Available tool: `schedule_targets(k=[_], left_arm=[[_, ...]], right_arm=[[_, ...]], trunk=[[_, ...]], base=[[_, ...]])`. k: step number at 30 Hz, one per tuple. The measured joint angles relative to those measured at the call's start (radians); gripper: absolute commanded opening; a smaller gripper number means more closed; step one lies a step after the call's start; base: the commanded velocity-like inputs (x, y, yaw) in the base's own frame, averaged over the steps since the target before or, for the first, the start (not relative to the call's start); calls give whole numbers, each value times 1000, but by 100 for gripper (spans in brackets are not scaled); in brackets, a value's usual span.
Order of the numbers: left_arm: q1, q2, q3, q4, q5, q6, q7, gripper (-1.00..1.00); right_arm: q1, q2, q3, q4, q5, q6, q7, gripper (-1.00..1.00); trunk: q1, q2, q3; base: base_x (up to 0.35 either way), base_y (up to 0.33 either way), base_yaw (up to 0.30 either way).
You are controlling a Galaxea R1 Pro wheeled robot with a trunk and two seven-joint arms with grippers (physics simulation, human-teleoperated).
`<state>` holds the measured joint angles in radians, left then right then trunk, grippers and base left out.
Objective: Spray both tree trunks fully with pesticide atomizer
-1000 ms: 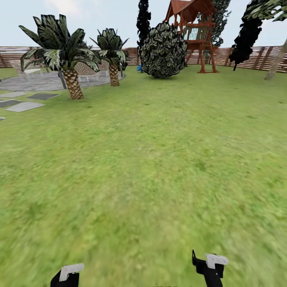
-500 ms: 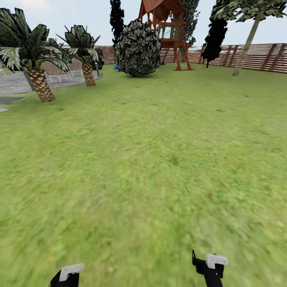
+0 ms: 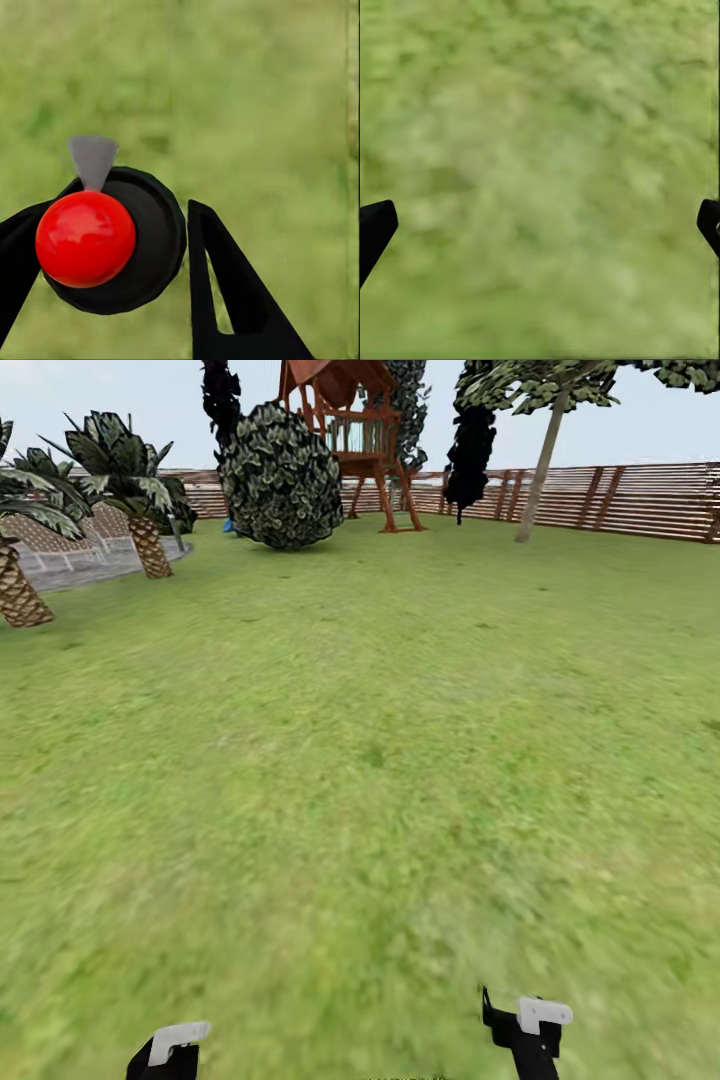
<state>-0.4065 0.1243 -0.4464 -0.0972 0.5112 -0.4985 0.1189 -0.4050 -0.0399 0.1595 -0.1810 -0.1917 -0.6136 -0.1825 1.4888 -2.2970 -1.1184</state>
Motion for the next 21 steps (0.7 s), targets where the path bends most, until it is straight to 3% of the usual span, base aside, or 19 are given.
schedule_targets(k=[21], left_arm=[[0,0,0,0,0,1,0,-100]], right_arm=[[0,0,0,0,0,0,0,100]], trunk=[[0,0,-12]], base=[[0,-307,-288]])
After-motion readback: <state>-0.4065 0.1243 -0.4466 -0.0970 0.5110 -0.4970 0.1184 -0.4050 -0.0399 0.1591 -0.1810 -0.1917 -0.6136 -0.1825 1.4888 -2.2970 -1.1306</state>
